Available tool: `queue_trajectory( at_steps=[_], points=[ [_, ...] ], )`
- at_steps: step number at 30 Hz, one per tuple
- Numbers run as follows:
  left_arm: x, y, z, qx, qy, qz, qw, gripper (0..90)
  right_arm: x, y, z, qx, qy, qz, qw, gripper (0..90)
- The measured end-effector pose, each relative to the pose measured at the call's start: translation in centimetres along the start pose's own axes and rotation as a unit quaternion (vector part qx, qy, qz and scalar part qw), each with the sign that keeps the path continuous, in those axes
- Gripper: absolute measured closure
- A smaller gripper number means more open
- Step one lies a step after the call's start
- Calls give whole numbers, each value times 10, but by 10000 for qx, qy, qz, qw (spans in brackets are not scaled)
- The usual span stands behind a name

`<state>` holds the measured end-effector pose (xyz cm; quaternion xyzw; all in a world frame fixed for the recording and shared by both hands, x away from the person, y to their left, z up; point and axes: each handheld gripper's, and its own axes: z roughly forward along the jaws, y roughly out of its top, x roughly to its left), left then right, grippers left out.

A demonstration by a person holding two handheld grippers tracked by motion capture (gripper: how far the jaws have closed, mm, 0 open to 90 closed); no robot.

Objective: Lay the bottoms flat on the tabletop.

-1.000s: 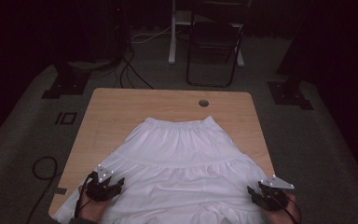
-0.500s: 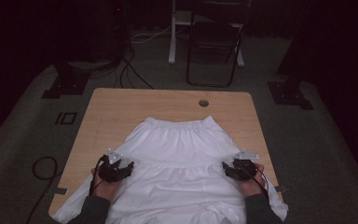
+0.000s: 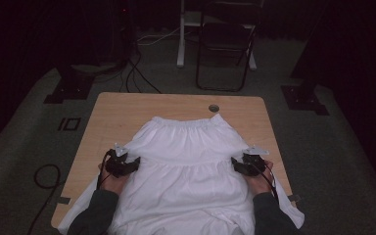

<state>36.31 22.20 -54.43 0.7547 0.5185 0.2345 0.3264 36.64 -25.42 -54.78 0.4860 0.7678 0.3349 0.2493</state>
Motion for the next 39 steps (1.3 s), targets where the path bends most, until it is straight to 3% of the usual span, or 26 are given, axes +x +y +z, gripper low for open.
queue_trajectory(
  at_steps=[6, 17, 24, 32, 37, 39],
  points=[
    [10, 18, 20, -4, 101, -104, 9999, 395, -7, 16, 19, -23, -82, -30, 10000, 396],
    [22, 52, 56, 2, 287, -265, 9992, 393, -27, 52, 60, 46, -287, 148, 9995, 396],
    [26, 68, 73, 25, 301, -286, 9991, 366, -36, 71, 80, 149, -405, 274, 9987, 395],
    [25, 70, 74, 61, 347, -343, 9988, 348, -36, 77, 84, 251, -487, 327, 9980, 394],
    [23, 69, 64, 343, 383, -401, 9979, 355, -32, 80, 71, 463, -442, 341, 9974, 384],
    [26, 67, 53, 337, 220, -475, 9981, 376, -29, 78, 59, 358, -354, 309, 9983, 384]
  ],
)
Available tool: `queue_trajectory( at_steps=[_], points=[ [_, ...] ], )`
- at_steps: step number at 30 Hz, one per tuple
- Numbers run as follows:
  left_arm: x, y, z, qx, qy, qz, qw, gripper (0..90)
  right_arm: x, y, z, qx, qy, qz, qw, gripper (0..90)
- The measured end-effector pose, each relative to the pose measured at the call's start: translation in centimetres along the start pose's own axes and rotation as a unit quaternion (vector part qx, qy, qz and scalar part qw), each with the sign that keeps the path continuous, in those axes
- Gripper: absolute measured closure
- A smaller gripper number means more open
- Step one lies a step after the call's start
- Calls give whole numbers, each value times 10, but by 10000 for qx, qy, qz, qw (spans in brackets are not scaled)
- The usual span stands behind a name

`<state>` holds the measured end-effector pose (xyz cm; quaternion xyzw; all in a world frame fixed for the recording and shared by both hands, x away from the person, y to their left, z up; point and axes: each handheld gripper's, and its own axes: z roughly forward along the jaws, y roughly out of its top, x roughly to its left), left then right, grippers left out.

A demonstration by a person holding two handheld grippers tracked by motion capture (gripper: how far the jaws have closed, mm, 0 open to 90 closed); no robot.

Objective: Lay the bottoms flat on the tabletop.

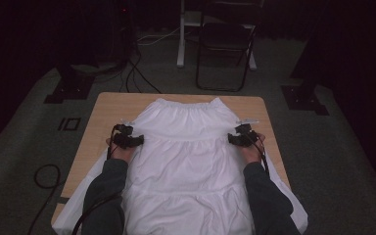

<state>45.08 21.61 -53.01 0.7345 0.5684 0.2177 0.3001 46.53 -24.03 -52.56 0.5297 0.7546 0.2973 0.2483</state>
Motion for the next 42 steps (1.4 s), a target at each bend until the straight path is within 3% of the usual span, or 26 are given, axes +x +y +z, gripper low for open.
queue_trajectory(
  at_steps=[5, 8, 14, 18, 23, 29, 34, 38, 42],
  points=[
    [2, -10, -37, -215, -261, 146, 9993, 373, 4, -13, -34, -157, 215, -186, 9995, 369],
    [1, -19, -61, -333, -293, 336, 9985, 371, 5, -23, -54, -199, 291, -244, 9991, 363],
    [-1, -44, -100, -579, -372, 390, 9969, 368, 14, -50, -84, -167, 478, -403, 9979, 334],
    [1, -59, -122, -682, -284, 484, 9961, 362, 19, -72, -102, -145, 546, -534, 9970, 332],
    [12, -78, -150, -661, 76, 594, 9960, 364, 14, -102, -119, -19, 494, -596, 9970, 345],
    [34, -104, -176, -563, 325, 395, 9971, 403, 10, -129, -126, 176, 486, -743, 9959, 368],
    [54, -122, -190, -557, 541, 85, 9969, 453, 2, -140, -123, 171, 619, -473, 9968, 378],
    [62, -135, -193, -410, 825, 21, 9957, 474, -1, -143, -122, 101, 686, -375, 9969, 378],
    [66, -150, -190, -253, 825, -154, 9961, 488, -1, -146, -122, -1, 705, -352, 9969, 377]
  ],
)
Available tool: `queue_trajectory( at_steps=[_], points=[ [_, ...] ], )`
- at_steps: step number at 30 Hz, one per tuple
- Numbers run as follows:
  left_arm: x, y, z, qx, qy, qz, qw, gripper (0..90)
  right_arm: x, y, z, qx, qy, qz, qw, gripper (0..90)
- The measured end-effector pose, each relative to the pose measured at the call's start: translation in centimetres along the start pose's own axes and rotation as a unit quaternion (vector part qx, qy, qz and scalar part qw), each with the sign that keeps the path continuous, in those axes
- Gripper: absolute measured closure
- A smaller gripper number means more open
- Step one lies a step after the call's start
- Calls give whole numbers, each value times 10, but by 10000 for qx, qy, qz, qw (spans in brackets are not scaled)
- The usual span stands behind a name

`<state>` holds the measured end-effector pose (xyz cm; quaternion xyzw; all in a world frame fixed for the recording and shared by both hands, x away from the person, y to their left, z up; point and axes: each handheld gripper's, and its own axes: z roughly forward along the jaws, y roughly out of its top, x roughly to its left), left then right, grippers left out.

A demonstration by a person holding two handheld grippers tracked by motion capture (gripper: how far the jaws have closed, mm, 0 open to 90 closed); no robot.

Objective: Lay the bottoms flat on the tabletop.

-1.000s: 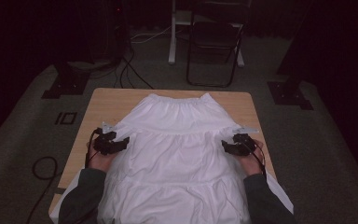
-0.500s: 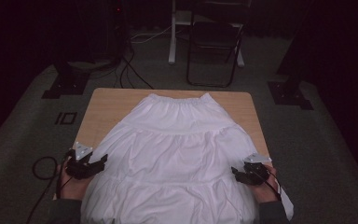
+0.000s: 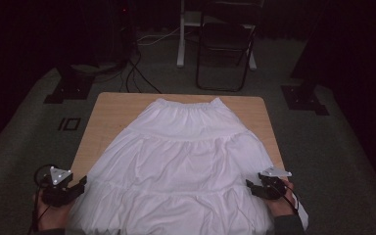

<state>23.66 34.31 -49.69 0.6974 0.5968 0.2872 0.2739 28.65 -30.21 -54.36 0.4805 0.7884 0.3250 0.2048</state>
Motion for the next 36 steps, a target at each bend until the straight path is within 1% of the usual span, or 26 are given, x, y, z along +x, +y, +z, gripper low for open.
queue_trajectory(
  at_steps=[1, 3, 8, 13, 15, 16, 18, 19, 21, 22, 23, 24, 26, 28, 30, 32, 34, 36],
  points=[
    [1, -5, 1, 51, -13, -65, 10000, 488, 0, -1, 0, -29, -2, -3, 10000, 377],
    [4, -14, 2, 200, -13, -127, 9997, 488, 0, -2, 0, -77, 6, -7, 10000, 376],
    [11, -33, 4, 376, -29, -294, 9989, 490, 0, -4, 0, -158, 2, 10, 9999, 376],
    [13, -39, 8, 447, -181, -355, 9982, 515, 0, -5, 1, -214, 17, 26, 9998, 374],
    [11, -39, 10, 538, -210, -298, 9979, 534, -1, -5, 1, -231, 23, 29, 9997, 373],
    [10, -39, 11, 545, -219, -278, 9979, 546, -1, -5, 1, -241, 27, 28, 9997, 372],
    [10, -38, 12, 540, -264, -269, 9978, 588, -1, -6, 2, -261, 38, 28, 9996, 371],
    [10, -38, 12, 517, -289, -263, 9979, 630, -1, -6, 2, -273, 44, 21, 9996, 370],
    [10, -37, 12, 544, -362, -219, 9976, 760, -2, -6, 2, -288, 55, 13, 9996, 369],
    [9, -36, 12, 570, -283, -127, 9979, 825, -2, -6, 2, -294, 56, 11, 9996, 370],
    [9, -34, 12, 570, -201, -91, 9981, 880, -2, -6, 2, -297, 57, 7, 9995, 370],
    [12, -32, 11, 547, -153, -91, 9983, 891, -2, -6, 2, -297, 56, 7, 9995, 369],
    [20, -27, 8, 396, -31, -179, 9991, 895, -2, -6, 2, -299, 56, 16, 9995, 369],
    [29, -21, 6, 312, 153, -201, 9992, 899, -2, -6, 3, -292, 54, 17, 9996, 369],
    [40, -16, 4, 241, 345, -268, 9988, 899, -2, -5, 3, -277, 44, 32, 9996, 370],
    [52, -11, 4, 154, 461, -389, 9981, 899, -1, -4, 3, -247, 23, 42, 9997, 370],
    [64, -8, 6, 125, 638, -484, 9967, 900, 0, -4, 3, -238, 8, 38, 9997, 372],
    [75, -6, 9, 119, 773, -629, 9949, 900, 1, -3, 3, -237, 9, 14, 9997, 373]
  ],
)
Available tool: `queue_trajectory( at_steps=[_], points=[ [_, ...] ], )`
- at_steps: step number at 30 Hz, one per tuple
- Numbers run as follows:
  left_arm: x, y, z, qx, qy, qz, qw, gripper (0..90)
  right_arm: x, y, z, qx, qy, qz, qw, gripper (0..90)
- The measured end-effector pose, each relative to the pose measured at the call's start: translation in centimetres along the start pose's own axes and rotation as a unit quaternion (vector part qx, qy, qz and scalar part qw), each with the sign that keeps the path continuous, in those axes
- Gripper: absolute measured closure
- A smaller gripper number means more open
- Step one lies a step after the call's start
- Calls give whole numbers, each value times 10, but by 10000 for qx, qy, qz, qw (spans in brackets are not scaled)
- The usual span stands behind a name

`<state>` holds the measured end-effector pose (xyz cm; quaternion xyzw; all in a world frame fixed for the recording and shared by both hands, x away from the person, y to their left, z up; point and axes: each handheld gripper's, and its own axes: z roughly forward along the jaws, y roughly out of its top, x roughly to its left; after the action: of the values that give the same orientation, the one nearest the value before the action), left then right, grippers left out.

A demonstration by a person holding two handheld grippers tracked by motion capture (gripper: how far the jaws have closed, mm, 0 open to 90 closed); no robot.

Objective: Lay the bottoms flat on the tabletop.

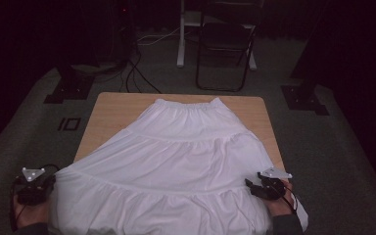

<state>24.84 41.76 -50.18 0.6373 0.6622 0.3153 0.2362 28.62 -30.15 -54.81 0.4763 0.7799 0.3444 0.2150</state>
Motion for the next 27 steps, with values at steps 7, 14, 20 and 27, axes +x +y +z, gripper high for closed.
queue_trajectory(
  at_steps=[7, 14, 20, 27],
  points=[
    [9, -3, 12, 114, 257, -423, 9987, 894, 4, 1, 1, 3, 111, -96, 9999, 373],
    [-14, 2, 8, -308, -122, -361, 9988, 626, 6, 3, 2, 32, 94, -132, 9999, 376],
    [-54, 10, 13, -470, -551, -60, 9974, 555, 6, 5, -4, -40, 28, -123, 9999, 382],
    [-107, 9, 27, -505, -1170, 236, 9916, 530, -3, 7, -25, -280, -231, 28, 9993, 458]
  ],
)
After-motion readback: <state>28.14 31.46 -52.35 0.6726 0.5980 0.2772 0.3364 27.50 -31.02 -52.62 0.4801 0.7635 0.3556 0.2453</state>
